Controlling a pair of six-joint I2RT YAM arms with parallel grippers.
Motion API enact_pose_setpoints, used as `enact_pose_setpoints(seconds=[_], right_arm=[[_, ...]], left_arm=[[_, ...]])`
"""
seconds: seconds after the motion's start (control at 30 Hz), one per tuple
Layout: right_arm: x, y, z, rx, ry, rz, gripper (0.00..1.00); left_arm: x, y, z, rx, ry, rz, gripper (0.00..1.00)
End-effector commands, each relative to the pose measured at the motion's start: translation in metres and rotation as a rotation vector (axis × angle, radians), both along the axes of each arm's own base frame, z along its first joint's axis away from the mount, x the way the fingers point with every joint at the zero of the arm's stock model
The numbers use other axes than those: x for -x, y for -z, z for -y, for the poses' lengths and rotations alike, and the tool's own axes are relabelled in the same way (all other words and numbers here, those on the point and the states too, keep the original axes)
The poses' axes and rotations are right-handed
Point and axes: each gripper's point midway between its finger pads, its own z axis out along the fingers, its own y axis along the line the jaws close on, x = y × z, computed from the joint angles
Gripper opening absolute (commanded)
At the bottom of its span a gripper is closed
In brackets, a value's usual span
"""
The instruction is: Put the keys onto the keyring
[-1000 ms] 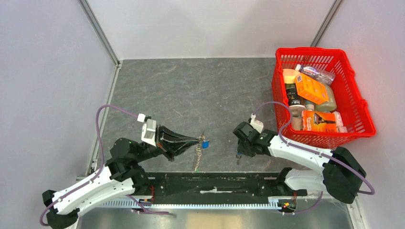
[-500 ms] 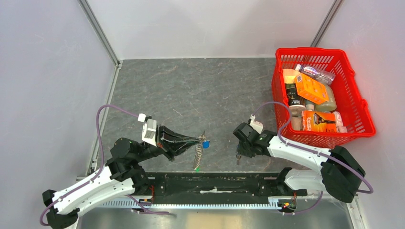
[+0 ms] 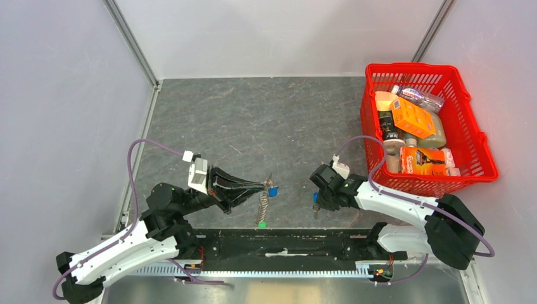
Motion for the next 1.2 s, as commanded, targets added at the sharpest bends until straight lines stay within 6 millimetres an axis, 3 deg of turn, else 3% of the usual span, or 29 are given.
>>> enact_pose_setpoints(seconds=[0.0, 0.2, 0.4, 0.53, 0.63, 0.8, 0.9, 1.17], right_arm=[[0.001, 0.0, 0.003, -0.006, 0.023, 0.0, 0.26], [-0.002, 0.001, -0.001, -0.012, 0.021, 0.003, 0.22], [-0.004, 0.001, -0.004, -0.011, 0.013, 0.005, 0.0], [-0.009, -0.012, -0.002, 0.003, -0.008, 0.036, 0.0], [-0.013, -0.04, -0.001, -0.006, -0.064, 0.095, 0.0], [-0.013, -0.107, -0.001, -0.045, -0.225, 0.218, 0.0], [-0.002, -0.141, -0.005, -0.08, -0.373, 0.252, 0.0], [0.029, -0.205, -0.016, -0.174, -0.731, 0.315, 0.0]], left_arm=[[0.003, -0.017, -0.005, 0.061, -0.001, 0.043, 0.02], [0.003, -0.017, -0.005, 0.06, -0.001, 0.041, 0.02], [0.003, -0.016, -0.006, 0.061, -0.004, 0.041, 0.02], [0.003, -0.017, -0.006, 0.061, -0.004, 0.036, 0.02], [0.005, -0.022, -0.007, 0.072, 0.005, 0.028, 0.02], [0.008, -0.029, -0.01, 0.087, 0.019, -0.005, 0.02], [0.01, -0.032, -0.011, 0.095, 0.03, -0.013, 0.02], [0.028, -0.041, -0.01, 0.04, 0.119, 0.0, 0.02]])
